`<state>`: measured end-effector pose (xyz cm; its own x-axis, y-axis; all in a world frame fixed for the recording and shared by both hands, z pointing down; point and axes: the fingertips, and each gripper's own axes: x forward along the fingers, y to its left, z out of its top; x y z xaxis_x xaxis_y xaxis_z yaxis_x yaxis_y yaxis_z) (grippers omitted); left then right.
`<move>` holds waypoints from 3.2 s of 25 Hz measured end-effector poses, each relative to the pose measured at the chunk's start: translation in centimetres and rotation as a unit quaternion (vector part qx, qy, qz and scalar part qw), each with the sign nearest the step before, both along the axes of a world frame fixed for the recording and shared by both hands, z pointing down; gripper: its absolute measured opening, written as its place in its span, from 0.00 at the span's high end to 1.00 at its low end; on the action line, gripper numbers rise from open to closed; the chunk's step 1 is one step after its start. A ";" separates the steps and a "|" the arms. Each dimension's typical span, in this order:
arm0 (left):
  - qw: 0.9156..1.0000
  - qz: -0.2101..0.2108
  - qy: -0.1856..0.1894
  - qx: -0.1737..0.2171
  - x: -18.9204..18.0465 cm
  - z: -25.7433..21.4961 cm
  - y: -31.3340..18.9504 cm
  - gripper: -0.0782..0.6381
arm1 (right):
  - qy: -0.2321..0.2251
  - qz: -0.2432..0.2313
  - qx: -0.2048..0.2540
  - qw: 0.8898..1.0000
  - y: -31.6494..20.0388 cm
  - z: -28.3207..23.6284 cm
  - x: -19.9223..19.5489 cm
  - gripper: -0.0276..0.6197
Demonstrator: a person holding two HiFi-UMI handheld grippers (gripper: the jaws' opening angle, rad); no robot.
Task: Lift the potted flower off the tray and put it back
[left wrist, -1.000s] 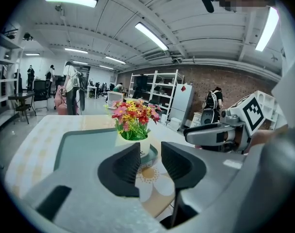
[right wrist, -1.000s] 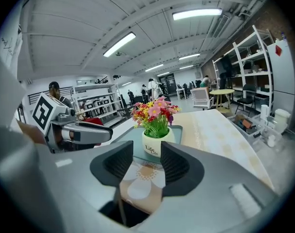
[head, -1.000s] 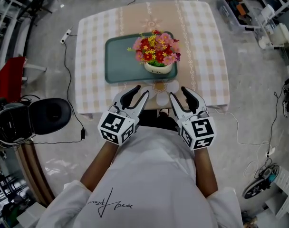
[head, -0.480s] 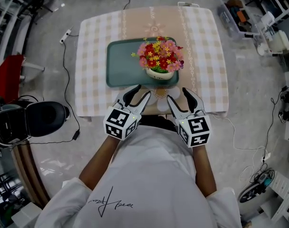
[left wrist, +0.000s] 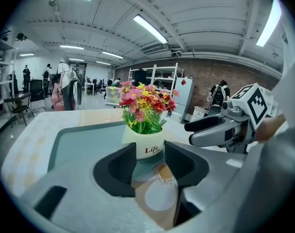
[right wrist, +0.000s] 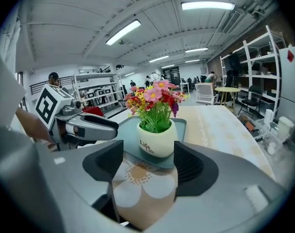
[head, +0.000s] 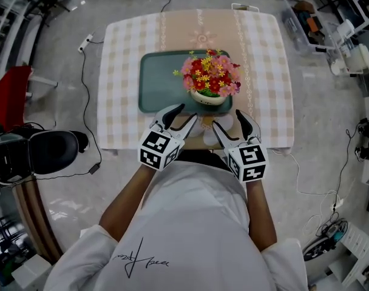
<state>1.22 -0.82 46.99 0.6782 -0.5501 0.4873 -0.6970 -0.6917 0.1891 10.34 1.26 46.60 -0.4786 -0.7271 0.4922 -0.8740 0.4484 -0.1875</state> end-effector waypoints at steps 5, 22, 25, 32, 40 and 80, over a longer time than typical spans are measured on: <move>1.000 0.009 -0.009 -0.004 0.2 0.9 -0.9 0.59 | 0.012 -0.008 -0.006 1.000 -1.2 0.8 -0.4 0.44; 0.998 0.040 -0.042 -0.011 0.5 3.0 -4.2 0.55 | 0.031 -0.017 -0.033 0.999 -4.3 3.9 -0.6 0.40; 0.997 0.052 -0.052 -0.011 0.7 3.6 -4.5 0.53 | 0.035 -0.024 -0.035 0.998 -4.7 4.3 -0.9 0.39; 0.996 0.069 -0.059 -0.008 0.9 4.2 -5.3 0.49 | 0.042 -0.030 -0.041 0.998 -5.4 5.1 -1.2 0.38; 0.993 0.100 -0.069 0.000 1.2 4.7 -6.1 0.47 | 0.058 -0.039 -0.051 0.996 -5.9 6.0 -1.2 0.37; 0.984 0.165 -0.062 -0.013 2.7 6.8 -6.5 0.44 | 0.067 -0.048 -0.060 0.995 -7.6 8.0 -1.5 0.38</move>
